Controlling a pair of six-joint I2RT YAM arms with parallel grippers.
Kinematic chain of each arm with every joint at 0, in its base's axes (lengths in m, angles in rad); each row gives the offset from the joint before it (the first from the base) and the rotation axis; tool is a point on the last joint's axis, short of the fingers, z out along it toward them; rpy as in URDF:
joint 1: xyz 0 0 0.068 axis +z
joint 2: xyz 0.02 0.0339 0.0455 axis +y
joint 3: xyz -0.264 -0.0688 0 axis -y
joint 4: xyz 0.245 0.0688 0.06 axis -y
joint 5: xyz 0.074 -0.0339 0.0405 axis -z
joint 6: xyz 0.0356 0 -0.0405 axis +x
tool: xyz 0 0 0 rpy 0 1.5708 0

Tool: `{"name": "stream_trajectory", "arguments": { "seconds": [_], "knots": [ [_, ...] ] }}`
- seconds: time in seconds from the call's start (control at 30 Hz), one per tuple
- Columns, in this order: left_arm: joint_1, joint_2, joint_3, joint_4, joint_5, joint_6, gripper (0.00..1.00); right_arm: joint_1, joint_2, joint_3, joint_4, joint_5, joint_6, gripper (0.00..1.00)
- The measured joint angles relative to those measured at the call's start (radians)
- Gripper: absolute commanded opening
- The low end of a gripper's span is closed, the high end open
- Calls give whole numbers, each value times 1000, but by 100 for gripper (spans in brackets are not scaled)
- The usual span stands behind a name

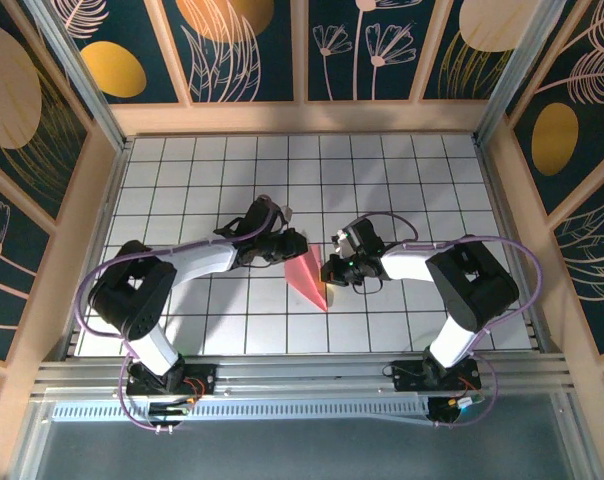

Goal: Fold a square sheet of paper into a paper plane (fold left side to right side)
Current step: Fourth fold the wing at the center of the table.

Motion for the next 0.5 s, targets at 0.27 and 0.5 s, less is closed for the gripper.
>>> {"name": "stream_trajectory", "arguments": {
  "seconds": [0.27, 0.5],
  "knots": [
    [-24, 122, 10, 22, 69, -2, 3, 5, 1, 11, -18, 8, -14, 0],
    [-25, 153, 14, 7, 62, 3, 3, 11, 2, 24, -43, 24, -19, 0]
  ]
}}
